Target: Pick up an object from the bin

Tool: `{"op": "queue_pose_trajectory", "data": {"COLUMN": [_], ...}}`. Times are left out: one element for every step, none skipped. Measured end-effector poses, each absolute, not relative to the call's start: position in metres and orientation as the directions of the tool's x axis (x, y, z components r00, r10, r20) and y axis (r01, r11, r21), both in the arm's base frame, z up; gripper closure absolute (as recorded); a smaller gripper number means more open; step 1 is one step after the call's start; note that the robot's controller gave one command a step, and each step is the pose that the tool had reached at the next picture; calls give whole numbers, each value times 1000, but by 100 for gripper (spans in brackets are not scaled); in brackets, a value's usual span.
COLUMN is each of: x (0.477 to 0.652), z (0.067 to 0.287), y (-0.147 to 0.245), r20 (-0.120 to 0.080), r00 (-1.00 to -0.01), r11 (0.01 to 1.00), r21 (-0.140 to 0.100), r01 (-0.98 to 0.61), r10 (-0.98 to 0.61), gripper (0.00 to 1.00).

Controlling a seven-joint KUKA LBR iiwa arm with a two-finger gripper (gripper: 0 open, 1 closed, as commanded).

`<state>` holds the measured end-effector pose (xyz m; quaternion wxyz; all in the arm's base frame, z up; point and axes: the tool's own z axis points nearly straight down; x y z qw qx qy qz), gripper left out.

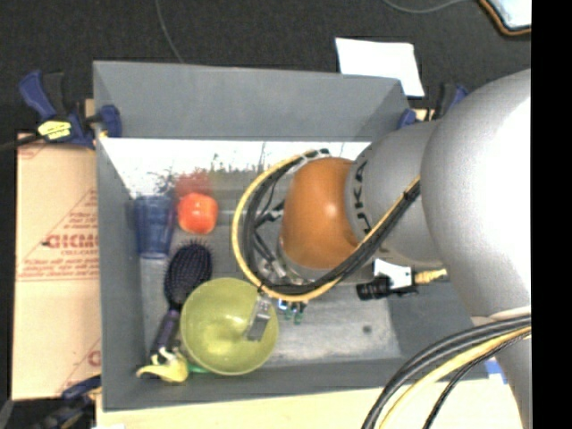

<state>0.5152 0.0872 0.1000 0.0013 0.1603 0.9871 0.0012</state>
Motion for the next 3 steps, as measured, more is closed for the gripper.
{"op": "queue_pose_trajectory", "data": {"x": [526, 548, 612], "z": [162, 100, 71], "y": [114, 113, 70], "r20": [-10, 4, -13], "r00": [-991, -856, -999], "r11": [991, 856, 999], "r21": [0, -1, 1], "r01": [-135, 517, 39], "r10": [-135, 517, 39], "gripper": [0, 0, 0]}}
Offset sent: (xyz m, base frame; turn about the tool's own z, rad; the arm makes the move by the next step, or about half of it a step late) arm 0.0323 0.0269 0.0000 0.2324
